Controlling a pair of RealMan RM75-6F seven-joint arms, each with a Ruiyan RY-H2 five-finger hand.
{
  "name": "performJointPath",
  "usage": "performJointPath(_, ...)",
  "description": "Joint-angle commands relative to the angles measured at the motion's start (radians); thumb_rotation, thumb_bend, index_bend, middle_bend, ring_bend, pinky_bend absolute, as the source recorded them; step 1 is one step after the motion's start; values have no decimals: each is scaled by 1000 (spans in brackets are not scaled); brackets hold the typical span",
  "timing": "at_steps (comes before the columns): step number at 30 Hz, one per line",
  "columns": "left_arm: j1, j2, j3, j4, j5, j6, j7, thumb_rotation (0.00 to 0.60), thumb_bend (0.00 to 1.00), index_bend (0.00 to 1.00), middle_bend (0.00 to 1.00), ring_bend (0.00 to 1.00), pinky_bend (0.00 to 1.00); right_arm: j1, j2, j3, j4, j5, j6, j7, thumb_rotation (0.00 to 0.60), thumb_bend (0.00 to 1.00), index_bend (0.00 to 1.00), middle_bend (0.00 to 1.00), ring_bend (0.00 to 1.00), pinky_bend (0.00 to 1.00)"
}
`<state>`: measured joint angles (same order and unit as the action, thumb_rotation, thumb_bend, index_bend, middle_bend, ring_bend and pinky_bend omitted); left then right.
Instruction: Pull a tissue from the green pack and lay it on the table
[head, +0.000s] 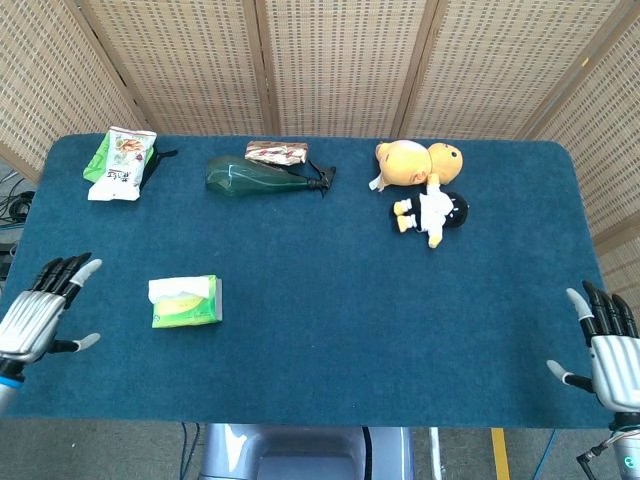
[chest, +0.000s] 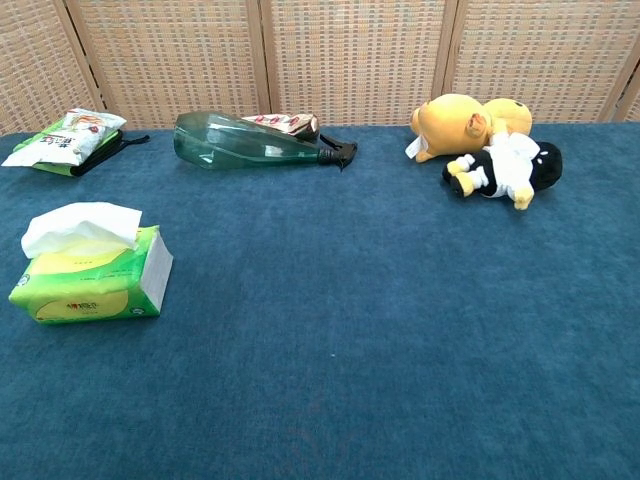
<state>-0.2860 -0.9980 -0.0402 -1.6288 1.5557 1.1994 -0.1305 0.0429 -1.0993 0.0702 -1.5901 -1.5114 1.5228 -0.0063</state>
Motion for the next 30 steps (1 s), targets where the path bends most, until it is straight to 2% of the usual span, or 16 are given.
performJointPath(1,-125,-41,-40,9,-62,-168,7,600,0,0,0,0,48,3,-1,2,3,8,-8,1,600,0,0,0,0,0)
performJointPath(5,-180,-99,-62,34,-114,-238,33,600,0,13,0,17,105,5,0,4,6,14,-14,6,600,0,0,0,0,0)
performJointPath(10,-229,-159,-79,62,-162,-289,60,600,44,73,21,111,203,6,2,7,8,20,-17,14,600,0,0,0,0,0)
performJointPath(15,-252,-181,-84,61,-200,-312,94,600,86,192,148,234,294,7,2,7,9,22,-20,17,600,0,0,0,0,0)
performJointPath(21,-276,-219,-89,75,-255,-323,158,600,101,257,205,272,319,8,5,8,11,26,-23,26,600,0,0,0,0,0)
performJointPath(30,-289,-269,-97,95,-308,-302,224,600,334,423,406,462,438,9,6,9,14,30,-27,34,600,0,0,0,0,0)
